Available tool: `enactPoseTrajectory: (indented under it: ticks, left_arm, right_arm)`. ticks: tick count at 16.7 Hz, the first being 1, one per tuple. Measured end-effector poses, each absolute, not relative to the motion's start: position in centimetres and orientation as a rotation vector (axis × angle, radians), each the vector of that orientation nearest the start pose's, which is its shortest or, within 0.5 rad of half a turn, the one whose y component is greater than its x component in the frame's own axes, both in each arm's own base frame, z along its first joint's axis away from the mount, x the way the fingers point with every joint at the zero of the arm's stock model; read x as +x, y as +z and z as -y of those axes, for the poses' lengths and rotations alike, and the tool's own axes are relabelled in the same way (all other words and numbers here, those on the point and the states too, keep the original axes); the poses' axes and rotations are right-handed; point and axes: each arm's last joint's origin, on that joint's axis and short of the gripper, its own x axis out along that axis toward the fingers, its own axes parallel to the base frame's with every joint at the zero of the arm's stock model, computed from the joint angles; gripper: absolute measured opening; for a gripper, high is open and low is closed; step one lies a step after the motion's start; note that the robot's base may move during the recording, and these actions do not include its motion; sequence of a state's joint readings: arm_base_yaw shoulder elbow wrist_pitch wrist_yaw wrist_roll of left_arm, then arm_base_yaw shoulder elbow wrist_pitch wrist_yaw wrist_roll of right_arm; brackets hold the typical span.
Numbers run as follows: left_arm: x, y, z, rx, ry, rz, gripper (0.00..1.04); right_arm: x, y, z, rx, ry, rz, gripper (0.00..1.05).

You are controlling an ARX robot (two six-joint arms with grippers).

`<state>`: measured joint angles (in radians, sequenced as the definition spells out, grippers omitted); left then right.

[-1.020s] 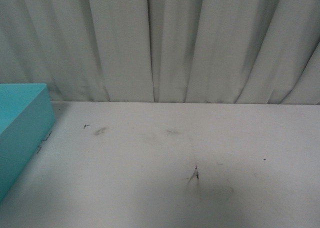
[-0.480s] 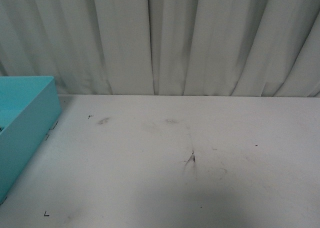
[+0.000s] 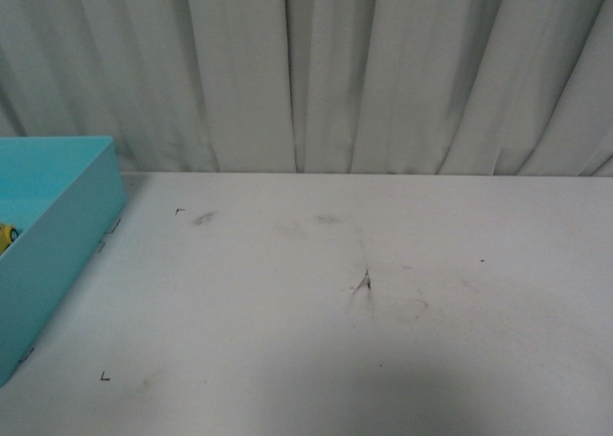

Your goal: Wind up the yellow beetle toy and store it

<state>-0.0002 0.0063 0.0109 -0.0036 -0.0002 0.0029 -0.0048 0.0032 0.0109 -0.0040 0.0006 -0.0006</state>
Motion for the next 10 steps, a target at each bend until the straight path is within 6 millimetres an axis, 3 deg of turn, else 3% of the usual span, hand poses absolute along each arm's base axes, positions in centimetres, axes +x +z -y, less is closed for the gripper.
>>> enactPoseTrajectory:
  ticks: [10]
  left_arm:
    - [9.74, 16.64, 0.00, 0.003, 0.000, 0.002, 0.98]
  right_arm:
    - [9.72, 16.66, 0.05, -0.001, -0.005, 0.004, 0.98]
